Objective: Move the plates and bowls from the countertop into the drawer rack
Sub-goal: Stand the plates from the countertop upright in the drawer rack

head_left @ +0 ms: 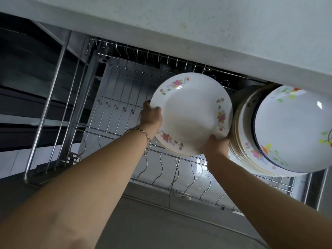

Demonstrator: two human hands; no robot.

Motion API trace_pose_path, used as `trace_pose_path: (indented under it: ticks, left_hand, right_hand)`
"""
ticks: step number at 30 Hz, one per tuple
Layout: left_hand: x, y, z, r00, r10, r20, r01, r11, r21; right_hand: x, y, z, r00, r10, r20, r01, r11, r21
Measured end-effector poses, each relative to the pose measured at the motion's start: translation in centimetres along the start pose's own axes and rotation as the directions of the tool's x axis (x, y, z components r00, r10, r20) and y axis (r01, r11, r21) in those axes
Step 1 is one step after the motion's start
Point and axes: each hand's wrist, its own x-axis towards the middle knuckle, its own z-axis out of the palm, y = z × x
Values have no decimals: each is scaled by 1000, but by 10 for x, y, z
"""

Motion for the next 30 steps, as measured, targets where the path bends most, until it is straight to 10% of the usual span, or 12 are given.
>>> trace_pose_path:
  ticks: [24, 30]
  left_hand:
    - [-4, -19, -12, 991, -134, -14, 127, 962, -241]
    - [-1, -6, -10, 997, -70, -35, 67, 994, -86]
  right_hand:
    - [7, 31, -3, 989, -78, 129, 77, 997, 14]
    - [15, 23, -8, 973, -66, 221, 78, 996, -48]
